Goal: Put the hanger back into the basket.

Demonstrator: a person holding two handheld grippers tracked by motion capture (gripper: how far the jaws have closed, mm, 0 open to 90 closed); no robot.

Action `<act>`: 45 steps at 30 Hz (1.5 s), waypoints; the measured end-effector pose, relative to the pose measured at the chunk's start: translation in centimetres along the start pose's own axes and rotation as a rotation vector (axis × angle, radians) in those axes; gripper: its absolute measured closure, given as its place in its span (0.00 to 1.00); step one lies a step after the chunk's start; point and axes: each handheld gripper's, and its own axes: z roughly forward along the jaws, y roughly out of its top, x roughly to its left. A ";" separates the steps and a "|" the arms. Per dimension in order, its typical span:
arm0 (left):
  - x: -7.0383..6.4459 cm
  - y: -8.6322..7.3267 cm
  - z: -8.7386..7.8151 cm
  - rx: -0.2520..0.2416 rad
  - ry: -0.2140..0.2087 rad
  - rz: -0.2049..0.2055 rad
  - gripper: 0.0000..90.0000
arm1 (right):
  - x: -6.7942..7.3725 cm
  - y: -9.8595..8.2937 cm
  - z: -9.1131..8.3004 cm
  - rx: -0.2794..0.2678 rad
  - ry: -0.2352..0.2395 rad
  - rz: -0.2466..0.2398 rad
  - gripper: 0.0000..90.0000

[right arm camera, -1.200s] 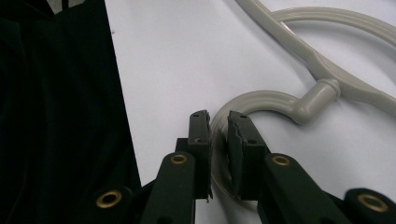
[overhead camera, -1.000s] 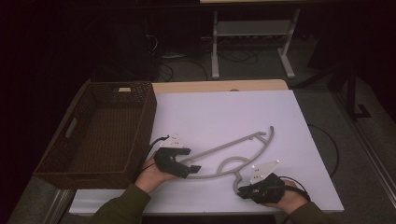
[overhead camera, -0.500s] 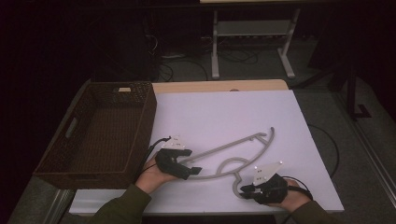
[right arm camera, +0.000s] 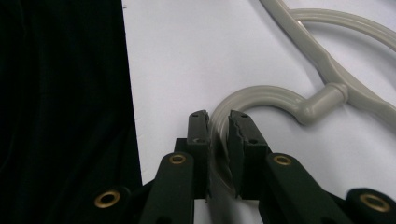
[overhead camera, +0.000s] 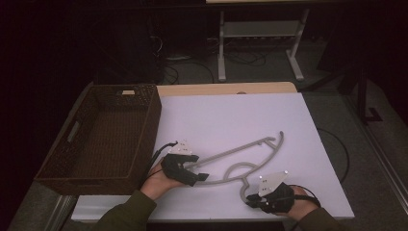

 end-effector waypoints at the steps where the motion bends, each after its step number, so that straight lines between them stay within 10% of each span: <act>1: 0.0 0.0 0.0 0.004 -0.001 0.001 0.23 | 0.0 0.0 0.0 -0.004 0.001 0.011 0.88; 13: -0.2 -0.1 0.4 0.023 -0.039 0.030 0.24 | -0.4 0.8 -0.5 -0.050 0.036 0.071 0.88; 27: -2.0 0.8 3.7 0.144 -0.096 0.174 0.50 | -0.7 1.3 -1.4 -0.079 0.051 0.080 0.88; 45: -1.8 1.6 5.2 0.163 -0.122 0.175 0.79 | -0.9 2.3 -2.3 -0.112 0.045 0.050 0.88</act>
